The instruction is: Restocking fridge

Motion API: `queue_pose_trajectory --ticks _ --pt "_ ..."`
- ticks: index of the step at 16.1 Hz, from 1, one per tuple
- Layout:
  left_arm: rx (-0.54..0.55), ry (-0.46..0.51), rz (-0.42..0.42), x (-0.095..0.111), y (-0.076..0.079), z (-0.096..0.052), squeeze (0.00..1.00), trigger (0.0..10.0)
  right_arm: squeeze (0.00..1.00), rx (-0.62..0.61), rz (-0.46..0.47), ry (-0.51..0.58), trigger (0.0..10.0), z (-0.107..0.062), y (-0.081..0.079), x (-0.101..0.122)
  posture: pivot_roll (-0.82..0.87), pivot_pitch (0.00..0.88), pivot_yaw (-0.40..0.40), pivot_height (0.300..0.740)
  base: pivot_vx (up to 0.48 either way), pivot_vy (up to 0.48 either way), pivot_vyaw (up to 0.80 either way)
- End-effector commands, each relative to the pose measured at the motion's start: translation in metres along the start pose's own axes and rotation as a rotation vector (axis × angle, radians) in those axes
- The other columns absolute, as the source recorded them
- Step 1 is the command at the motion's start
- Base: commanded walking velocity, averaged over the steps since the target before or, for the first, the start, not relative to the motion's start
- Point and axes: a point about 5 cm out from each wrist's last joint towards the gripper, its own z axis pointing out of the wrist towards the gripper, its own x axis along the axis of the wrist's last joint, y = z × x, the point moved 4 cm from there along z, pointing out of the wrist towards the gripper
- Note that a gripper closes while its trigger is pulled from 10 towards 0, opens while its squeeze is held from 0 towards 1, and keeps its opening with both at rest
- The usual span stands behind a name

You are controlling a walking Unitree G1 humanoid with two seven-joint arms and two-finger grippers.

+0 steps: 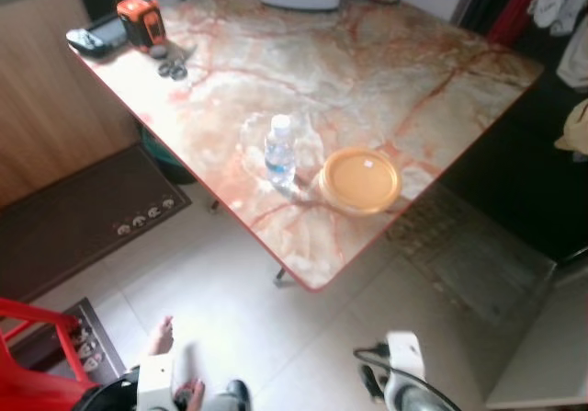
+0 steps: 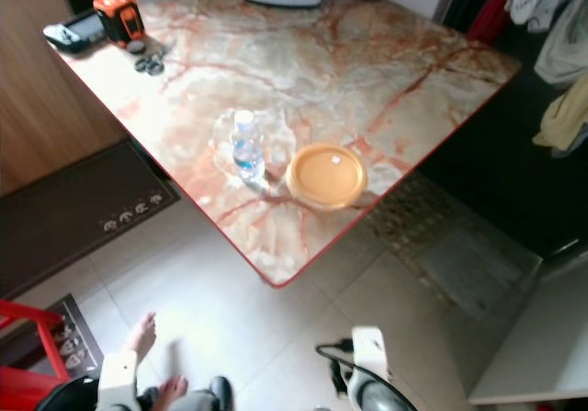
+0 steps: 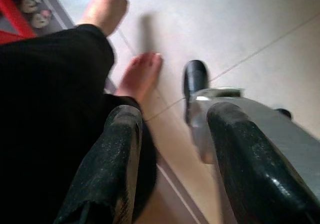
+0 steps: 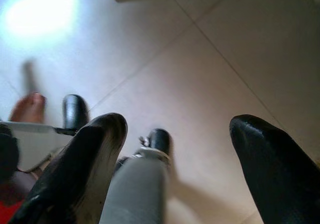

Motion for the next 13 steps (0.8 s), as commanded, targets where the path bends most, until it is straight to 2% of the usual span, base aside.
queue_pose_trajectory --ticks 1,4,5,8,13 --pt "0.0 -0.016 0.005 -0.008 -0.001 -0.001 0.0 10.0 0.0 -0.001 0.013 -0.012 10.0 -0.001 0.0 -0.004 0.02 0.198 -0.108 0.74 0.0 0.0 0.0" --pt "0.032 0.054 0.002 0.0 -0.002 -0.002 0.0 10.0 0.0 0.007 0.01 -0.012 10.0 0.0 0.0 -0.003 0.02 0.197 -0.115 0.74 0.0 0.0 0.0" --pt "0.062 0.116 -0.005 0.007 -0.004 -0.003 0.0 10.0 0.0 0.008 0.009 -0.011 10.0 -0.001 0.001 -0.003 0.02 0.198 -0.118 0.74 0.0 0.0 0.0" --pt "0.087 0.204 -0.016 0.017 -0.005 -0.006 0.0 10.0 0.0 0.01 -0.004 -0.019 10.0 -0.001 0.003 -0.004 0.03 0.2 -0.123 0.74 0.0 0.0 0.0" --pt "0.093 0.217 -0.015 0.017 -0.005 -0.007 0.0 10.0 0.0 0.011 -0.005 -0.019 10.0 -0.001 0.003 -0.004 0.03 0.2 -0.123 0.74 0.0 0.0 0.0"
